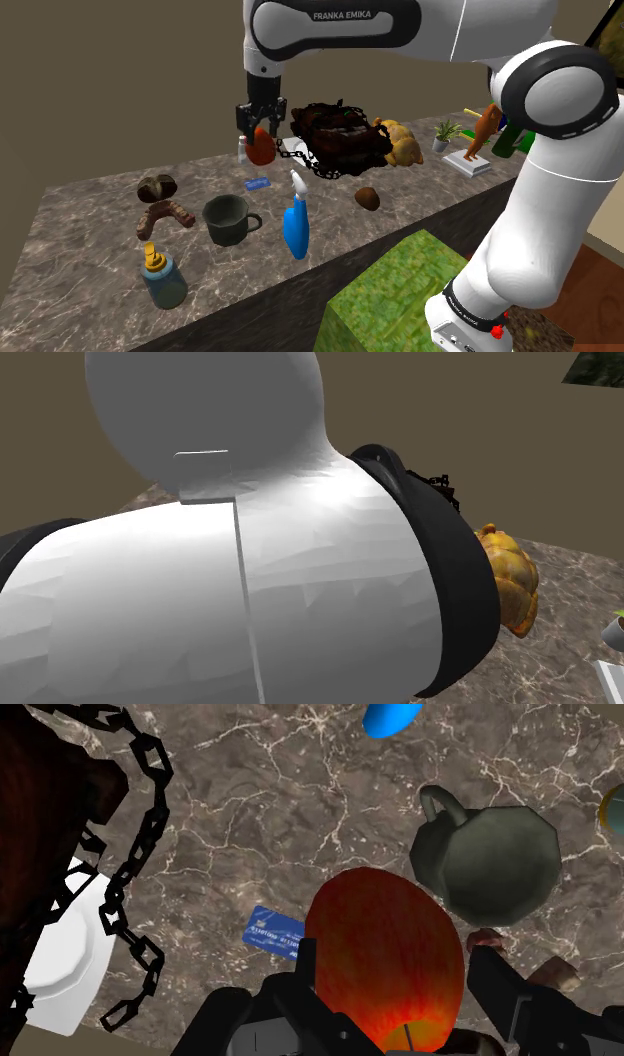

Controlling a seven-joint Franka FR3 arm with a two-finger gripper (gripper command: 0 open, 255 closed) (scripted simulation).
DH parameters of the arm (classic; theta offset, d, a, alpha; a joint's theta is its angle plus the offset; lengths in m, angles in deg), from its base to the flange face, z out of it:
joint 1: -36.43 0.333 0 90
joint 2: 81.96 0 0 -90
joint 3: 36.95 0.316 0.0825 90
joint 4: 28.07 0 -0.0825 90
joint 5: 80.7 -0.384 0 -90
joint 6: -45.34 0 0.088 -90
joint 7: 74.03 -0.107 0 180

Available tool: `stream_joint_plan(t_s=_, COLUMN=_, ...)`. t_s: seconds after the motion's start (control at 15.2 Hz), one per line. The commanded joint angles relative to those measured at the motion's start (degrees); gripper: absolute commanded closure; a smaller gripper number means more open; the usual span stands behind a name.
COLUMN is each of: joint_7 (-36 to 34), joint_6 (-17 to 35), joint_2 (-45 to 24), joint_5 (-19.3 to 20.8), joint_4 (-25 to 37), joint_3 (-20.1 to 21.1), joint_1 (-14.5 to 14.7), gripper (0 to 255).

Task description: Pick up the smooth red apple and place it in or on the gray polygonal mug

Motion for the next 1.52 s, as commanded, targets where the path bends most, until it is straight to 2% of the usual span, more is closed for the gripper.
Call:
stream_joint_plan(t_s=0.0, joint_7=-2.67, joint_6=-0.25, joint_2=0.30, joint_5=0.15, joint_4=0.08, joint_3=1.02, joint_1=1.58, gripper=255)
stream_joint_plan(t_s=0.53, joint_7=-12.83, joint_6=-2.74, joint_2=-0.70, joint_5=1.43, joint_4=3.93, joint_3=4.88, joint_1=7.84, gripper=255)
stream_joint_plan(t_s=1.45, joint_7=-12.39, joint_6=8.09, joint_2=-0.59, joint_5=1.36, joint_4=-7.03, joint_3=4.69, joint_1=7.51, gripper=255)
